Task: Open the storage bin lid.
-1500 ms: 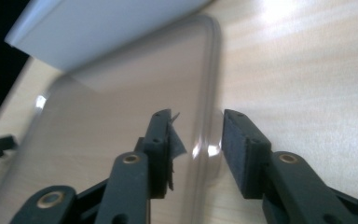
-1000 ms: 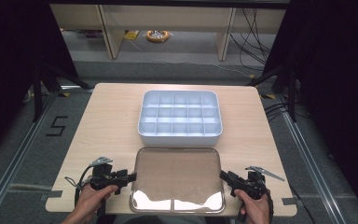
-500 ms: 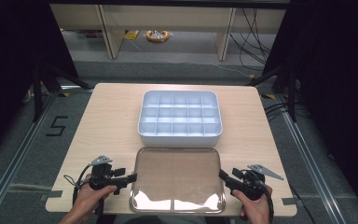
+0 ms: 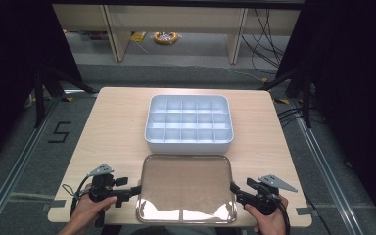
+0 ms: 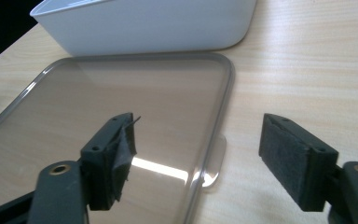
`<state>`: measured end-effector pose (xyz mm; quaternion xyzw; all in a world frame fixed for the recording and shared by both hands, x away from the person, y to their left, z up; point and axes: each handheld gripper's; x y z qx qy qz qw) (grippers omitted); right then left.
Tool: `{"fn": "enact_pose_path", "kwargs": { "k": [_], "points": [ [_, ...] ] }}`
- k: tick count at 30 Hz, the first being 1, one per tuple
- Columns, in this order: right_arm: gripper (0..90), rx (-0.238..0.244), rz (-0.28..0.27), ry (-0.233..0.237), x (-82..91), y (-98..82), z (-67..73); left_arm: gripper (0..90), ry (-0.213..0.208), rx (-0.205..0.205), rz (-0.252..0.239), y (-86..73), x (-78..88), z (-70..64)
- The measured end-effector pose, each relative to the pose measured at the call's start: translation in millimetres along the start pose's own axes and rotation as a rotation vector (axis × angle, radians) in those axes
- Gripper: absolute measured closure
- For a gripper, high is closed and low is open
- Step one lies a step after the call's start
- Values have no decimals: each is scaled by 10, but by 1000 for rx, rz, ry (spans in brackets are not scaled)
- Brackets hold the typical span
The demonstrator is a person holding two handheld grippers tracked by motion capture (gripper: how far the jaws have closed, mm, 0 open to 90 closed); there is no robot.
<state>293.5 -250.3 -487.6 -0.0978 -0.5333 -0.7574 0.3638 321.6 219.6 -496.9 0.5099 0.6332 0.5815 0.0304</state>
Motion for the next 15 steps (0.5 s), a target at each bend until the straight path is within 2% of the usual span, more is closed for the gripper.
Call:
{"fn": "enact_pose_path", "kwargs": {
  "k": [1,2,3,4,6,7,8,9,10,11,13,14,15],
  "points": [
    [260,32,-2,5,12,0,-29,196,3,-8,-8,-6,19,-2],
    [255,-3,7,9,40,-16,-14,183,5,-17,-4,-9,33,2],
    [253,31,3,1,51,-12,-42,172,7,-15,-9,-14,40,-4],
    [247,36,-9,21,49,-21,-55,161,15,-18,-12,-19,50,-9],
    [244,29,-11,4,76,-36,-58,158,21,-32,-16,-33,84,-22],
    [243,31,-10,13,93,-41,-67,150,27,-25,-28,-42,91,-36],
    [241,33,-14,12,106,-53,-67,151,23,-35,-23,-50,113,-40],
    [239,-6,-6,9,126,-70,-40,151,21,-47,-21,-59,132,-43],
    [238,34,-25,10,124,-72,-79,151,21,-49,-20,-70,147,-50],
    [237,27,-20,13,144,-81,-79,151,28,-36,-28,-82,152,-65],
    [237,38,-23,12,164,-101,-87,152,21,-54,-21,-99,187,-78],
    [237,33,-5,10,198,-105,-81,154,26,-64,-21,-110,202,-86],
    [237,-19,13,-2,231,-121,-41,154,27,-59,-28,-121,209,-100]
  ]
}}
Point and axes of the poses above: each handheld gripper's, and its own axes: x roughly backward along the jaws, y roughly out of its top, z roughly to its left, and after that the axes turned 7 degrees about -x, right-handed
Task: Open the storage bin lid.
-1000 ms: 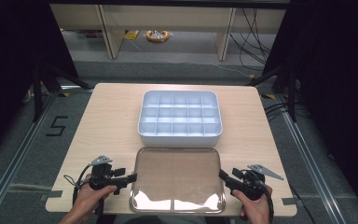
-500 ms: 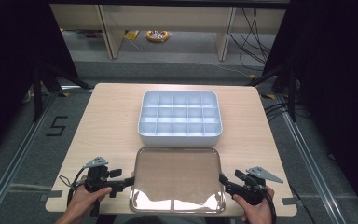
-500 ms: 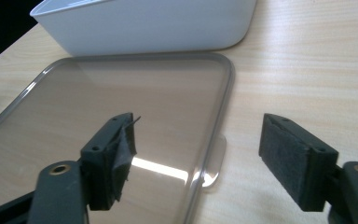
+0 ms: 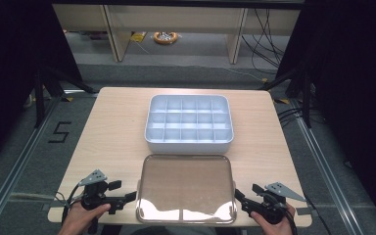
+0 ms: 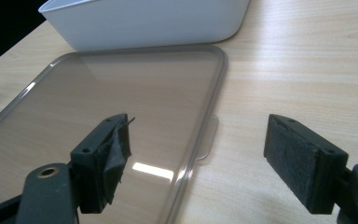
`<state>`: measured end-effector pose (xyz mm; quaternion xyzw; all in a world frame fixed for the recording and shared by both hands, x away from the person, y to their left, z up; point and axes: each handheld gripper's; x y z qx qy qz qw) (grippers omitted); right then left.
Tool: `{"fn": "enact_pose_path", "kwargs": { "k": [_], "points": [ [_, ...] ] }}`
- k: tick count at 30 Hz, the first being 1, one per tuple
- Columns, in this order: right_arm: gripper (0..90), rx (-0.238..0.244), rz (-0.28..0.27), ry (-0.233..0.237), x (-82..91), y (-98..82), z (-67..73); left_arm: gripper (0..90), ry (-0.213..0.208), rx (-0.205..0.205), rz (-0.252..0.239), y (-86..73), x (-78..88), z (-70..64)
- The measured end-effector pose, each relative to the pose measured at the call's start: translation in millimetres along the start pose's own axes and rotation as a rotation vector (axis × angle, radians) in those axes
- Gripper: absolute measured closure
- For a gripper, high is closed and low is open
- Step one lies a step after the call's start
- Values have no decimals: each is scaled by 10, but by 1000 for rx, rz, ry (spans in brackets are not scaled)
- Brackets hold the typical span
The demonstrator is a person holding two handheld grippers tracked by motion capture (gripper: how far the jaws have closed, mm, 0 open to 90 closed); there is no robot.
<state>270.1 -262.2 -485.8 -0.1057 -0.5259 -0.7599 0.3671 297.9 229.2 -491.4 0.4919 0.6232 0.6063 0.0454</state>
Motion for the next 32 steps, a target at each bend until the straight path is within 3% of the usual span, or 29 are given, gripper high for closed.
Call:
{"fn": "enact_pose_path", "kwargs": {
  "k": [2,3,6,7,9,12,13,14,15,17,19,21,25,28,29,32],
  "points": [
    [237,50,-37,17,3,0,-55,153,6,7,-4,-24,15,-21],
    [237,33,-34,5,19,-8,-40,153,4,3,4,-37,27,-19],
    [237,62,-42,-8,58,-24,-76,153,6,3,13,-71,55,-32],
    [237,29,-28,-17,78,-34,-60,153,4,8,9,-79,60,-40],
    [237,59,-55,6,70,-44,-86,153,4,10,9,-91,80,-47],
    [236,47,-61,1,99,-61,-100,153,1,35,0,-110,84,-72],
    [237,57,-43,-24,128,-63,-103,153,-3,32,0,-115,87,-74],
    [237,29,-46,-21,135,-77,-89,153,-1,30,1,-118,91,-77],
    [237,51,-52,-22,132,-73,-117,153,-4,24,2,-120,94,-77],
    [237,51,-67,-3,120,-79,-138,153,-6,27,2,-128,96,-91],
    [236,5,-57,-1,128,-88,-118,153,-5,26,2,-133,101,-94],
    [237,32,-63,-2,125,-85,-134,153,-5,27,2,-139,109,-95],
    [239,44,-66,4,109,-87,-136,153,-7,27,2,-139,109,-91],
    [242,5,-54,5,115,-84,-133,153,-9,31,6,-141,98,-93],
    [243,24,-61,6,111,-78,-153,153,-12,29,11,-141,101,-95],
    [243,21,-60,8,111,-80,-154,154,-9,33,5,-144,95,-104]
  ]
}}
Point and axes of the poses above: each handheld gripper's, and its own axes: x roughly backward along the jaws, y roughly out of its top, z roughly to its left, and after that the axes turned 7 degrees about -x, right-handed
